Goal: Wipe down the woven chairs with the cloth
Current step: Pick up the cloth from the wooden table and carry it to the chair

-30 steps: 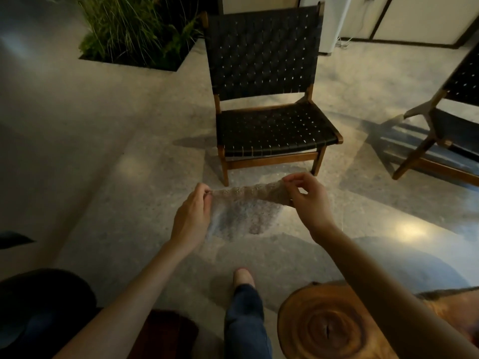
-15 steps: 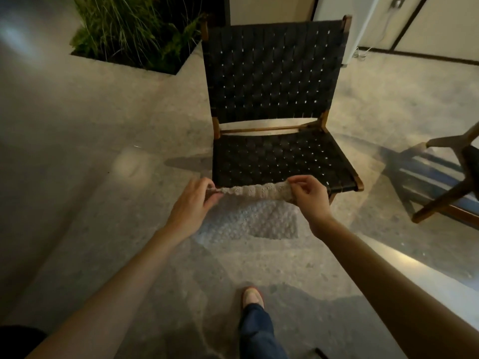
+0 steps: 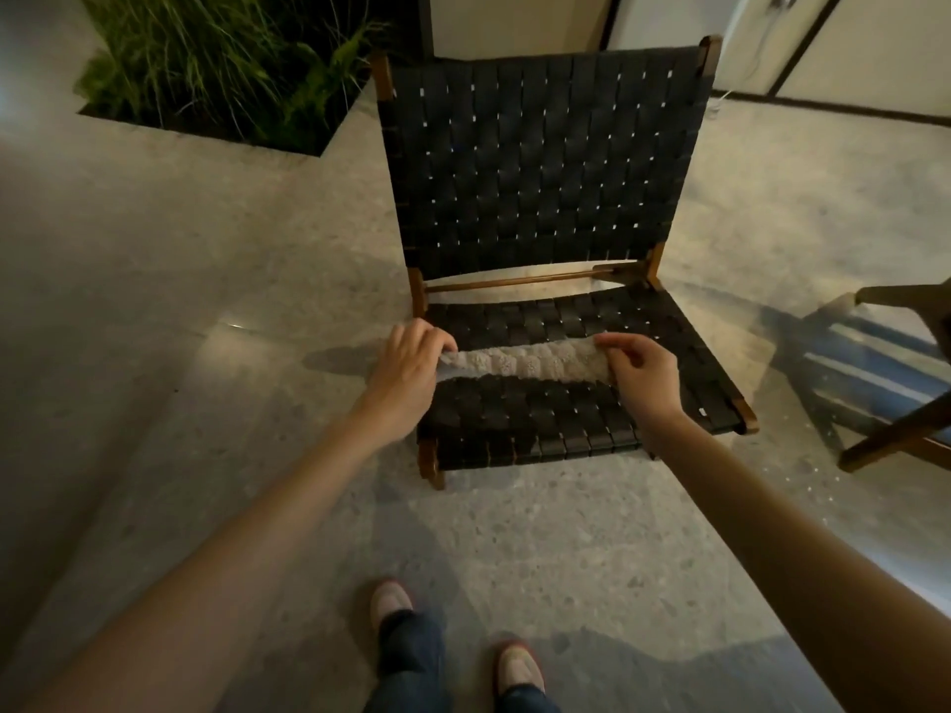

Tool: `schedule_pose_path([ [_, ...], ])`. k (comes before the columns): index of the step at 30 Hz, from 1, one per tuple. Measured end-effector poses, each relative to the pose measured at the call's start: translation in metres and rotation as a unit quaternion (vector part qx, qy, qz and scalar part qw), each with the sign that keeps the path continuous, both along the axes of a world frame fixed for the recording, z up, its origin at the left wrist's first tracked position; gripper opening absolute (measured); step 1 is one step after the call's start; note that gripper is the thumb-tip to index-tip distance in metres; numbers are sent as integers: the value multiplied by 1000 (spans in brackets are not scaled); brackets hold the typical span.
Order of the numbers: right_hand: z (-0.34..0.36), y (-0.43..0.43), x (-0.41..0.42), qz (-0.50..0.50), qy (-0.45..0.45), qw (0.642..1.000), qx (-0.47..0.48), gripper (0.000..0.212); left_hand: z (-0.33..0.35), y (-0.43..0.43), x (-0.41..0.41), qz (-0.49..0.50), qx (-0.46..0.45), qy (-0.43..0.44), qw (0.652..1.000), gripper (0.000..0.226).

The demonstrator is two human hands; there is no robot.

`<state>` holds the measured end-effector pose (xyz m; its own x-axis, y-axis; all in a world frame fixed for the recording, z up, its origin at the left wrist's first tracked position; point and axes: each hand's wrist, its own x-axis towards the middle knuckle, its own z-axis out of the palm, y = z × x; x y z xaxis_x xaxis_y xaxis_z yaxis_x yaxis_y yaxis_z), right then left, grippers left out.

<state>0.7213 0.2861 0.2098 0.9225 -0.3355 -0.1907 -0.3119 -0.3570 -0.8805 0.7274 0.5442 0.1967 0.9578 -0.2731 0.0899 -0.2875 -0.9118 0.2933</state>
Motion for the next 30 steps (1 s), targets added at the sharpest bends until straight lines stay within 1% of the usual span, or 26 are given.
schedule_pose_path([
  [2,-27,5,3,-10,14,1000,-11,22,-29,6,9,-21,-5,28,999,40],
  [5,-75,14,4,-30,51,998,-10,20,-79,18,14,-55,-18,102,993,44],
  [8,-130,22,-1,-36,98,994,-18,22,-133,28,12,-88,-30,160,983,35],
  [11,-184,29,-6,-43,118,992,-15,23,-184,40,16,-98,-81,230,965,28],
  [13,-213,31,-1,-58,110,992,14,20,-211,47,25,-112,-109,217,964,25],
  [16,-246,35,15,-98,83,990,52,13,-238,53,43,-83,-164,132,974,20],
  [18,-262,37,34,-122,59,988,72,9,-252,54,63,-56,-179,64,980,20],
  [20,-277,37,55,-154,47,982,97,7,-264,51,86,-44,-195,25,980,20],
  [21,-285,37,64,-161,45,982,93,9,-270,50,97,-39,-198,16,979,20],
  [23,-305,37,78,-135,46,990,23,13,-286,48,117,-32,-178,23,983,22],
  [26,-330,42,85,-62,55,991,-101,23,-312,45,139,-37,-107,74,991,30],
  [28,-342,44,87,-38,60,984,-161,32,-327,44,147,-43,-72,68,994,39],
  [30,-349,40,90,-36,41,980,-192,36,-340,43,151,-53,-71,55,995,44],
])
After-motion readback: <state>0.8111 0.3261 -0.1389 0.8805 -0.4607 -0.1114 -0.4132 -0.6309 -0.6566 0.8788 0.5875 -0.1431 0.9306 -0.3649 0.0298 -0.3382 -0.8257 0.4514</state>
